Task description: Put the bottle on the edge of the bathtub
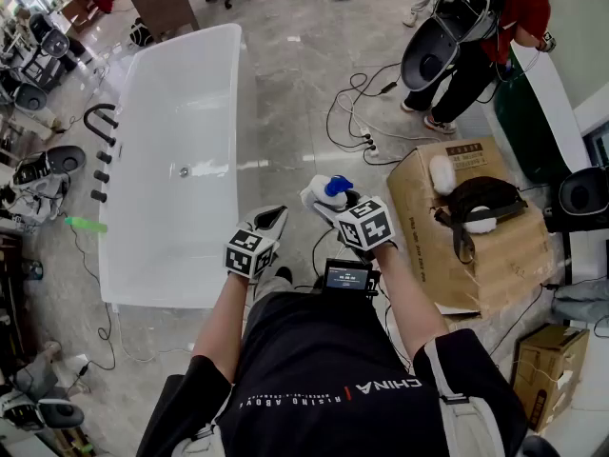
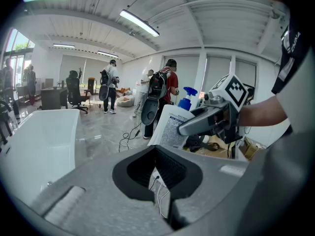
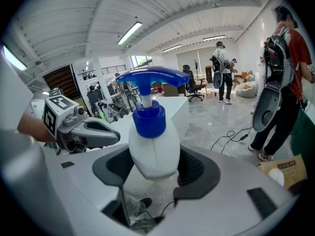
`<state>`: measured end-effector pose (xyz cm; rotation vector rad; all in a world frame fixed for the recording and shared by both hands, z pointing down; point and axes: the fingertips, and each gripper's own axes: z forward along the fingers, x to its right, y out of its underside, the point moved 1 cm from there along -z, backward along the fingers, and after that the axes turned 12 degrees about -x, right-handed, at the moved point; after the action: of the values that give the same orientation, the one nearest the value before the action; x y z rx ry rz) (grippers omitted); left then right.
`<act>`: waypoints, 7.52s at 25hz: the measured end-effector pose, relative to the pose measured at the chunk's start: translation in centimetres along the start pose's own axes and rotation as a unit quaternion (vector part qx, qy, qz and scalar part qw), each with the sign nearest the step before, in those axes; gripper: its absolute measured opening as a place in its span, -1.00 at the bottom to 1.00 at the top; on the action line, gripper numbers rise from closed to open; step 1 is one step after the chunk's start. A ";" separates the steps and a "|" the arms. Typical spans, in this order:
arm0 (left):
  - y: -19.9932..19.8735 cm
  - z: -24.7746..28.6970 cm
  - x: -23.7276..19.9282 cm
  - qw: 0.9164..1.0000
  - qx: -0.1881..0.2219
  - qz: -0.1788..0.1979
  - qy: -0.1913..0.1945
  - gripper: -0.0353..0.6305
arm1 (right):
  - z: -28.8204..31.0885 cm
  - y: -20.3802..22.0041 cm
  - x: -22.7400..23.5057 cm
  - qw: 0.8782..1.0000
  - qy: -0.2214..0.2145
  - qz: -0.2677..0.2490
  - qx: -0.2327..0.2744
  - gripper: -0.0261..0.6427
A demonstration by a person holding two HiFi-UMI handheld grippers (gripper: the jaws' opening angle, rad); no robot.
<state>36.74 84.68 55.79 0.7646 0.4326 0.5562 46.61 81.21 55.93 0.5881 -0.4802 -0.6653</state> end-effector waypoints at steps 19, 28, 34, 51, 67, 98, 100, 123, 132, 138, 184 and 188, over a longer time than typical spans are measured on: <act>-2.4 2.0 1.5 1.000 0.017 0.003 0.007 -0.87 | -1.9 0.7 3.0 1.000 -0.009 0.022 0.016 -0.12; -2.0 2.7 1.3 1.000 0.007 -0.003 0.001 -0.87 | -1.6 1.0 3.6 0.999 -0.013 0.029 0.015 -0.12; -2.3 4.0 -0.9 1.000 -0.004 -0.014 0.004 -0.87 | 0.1 -0.2 4.9 0.999 -0.014 0.034 0.007 -0.12; -12.2 11.0 -19.8 0.998 0.011 -0.044 0.041 -0.87 | 11.3 -17.6 13.7 1.000 0.016 0.010 -0.021 -0.12; -17.8 15.7 -29.4 0.997 0.008 -0.056 0.060 -0.87 | 17.2 -26.0 19.3 0.999 0.022 0.031 -0.024 -0.12; -37.2 32.8 -49.2 0.996 -0.003 -0.091 0.003 -0.87 | 29.2 -46.0 43.3 0.999 -0.036 0.012 -0.027 -0.12; -37.9 33.8 -50.6 0.996 -0.004 -0.092 0.006 -0.87 | 30.1 -47.1 44.4 0.999 -0.034 0.014 -0.029 -0.12; -53.5 44.2 -74.4 0.994 0.014 -0.092 0.052 -0.87 | 43.8 -70.9 59.0 0.999 0.003 0.013 -0.040 -0.12; -55.9 47.1 -81.4 0.993 0.015 -0.114 0.027 -0.87 | 48.9 -76.8 62.3 0.999 -0.016 -0.012 -0.049 -0.12; -60.6 50.5 -86.9 0.992 0.023 -0.122 0.005 -0.87 | 52.4 -82.9 67.2 0.998 -0.037 -0.027 -0.041 -0.12; -60.0 39.4 -129.1 0.837 0.172 -0.419 -0.307 -0.87 | 86.3 -120.8 52.4 0.860 -0.310 -0.381 -0.139 -0.12; -58.4 36.8 -130.4 0.817 0.181 -0.435 -0.332 -0.87 | 88.3 -121.6 48.7 0.840 -0.328 -0.406 -0.150 -0.12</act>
<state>-25.69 -49.01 57.65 0.9642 0.1871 -0.6769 -23.27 -60.50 53.96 0.2216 -0.7466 -1.7583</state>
